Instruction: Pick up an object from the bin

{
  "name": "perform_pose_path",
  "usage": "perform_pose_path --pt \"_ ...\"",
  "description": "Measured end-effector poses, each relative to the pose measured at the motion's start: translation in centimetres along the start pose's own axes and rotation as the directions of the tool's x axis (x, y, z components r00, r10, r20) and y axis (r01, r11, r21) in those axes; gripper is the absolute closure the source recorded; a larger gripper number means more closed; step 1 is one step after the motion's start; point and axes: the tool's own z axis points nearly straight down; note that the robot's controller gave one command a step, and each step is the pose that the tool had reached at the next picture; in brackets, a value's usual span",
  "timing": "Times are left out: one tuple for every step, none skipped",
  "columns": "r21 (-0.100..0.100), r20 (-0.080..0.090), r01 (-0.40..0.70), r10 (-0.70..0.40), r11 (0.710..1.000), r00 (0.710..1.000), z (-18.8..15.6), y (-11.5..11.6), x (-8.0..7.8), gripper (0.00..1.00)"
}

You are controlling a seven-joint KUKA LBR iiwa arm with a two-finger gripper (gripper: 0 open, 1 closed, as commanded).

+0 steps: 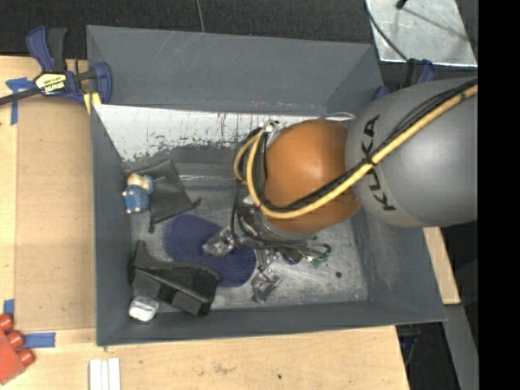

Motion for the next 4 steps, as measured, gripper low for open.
perform_pose_path --pt "0.014 0.02 0.226 -0.227 0.974 0.974 6.0 -1.5 -0.2 0.0" --pt "0.004 0.016 0.296 -0.296 0.955 0.955 6.9 -4.1 -1.7 0.0" --pt "0.011 0.03 0.294 -0.294 0.956 0.955 6.6 -4.0 -2.1 1.0" --pt "0.013 0.01 0.306 -0.307 0.952 0.952 -7.0 -6.3 -4.3 1.0"
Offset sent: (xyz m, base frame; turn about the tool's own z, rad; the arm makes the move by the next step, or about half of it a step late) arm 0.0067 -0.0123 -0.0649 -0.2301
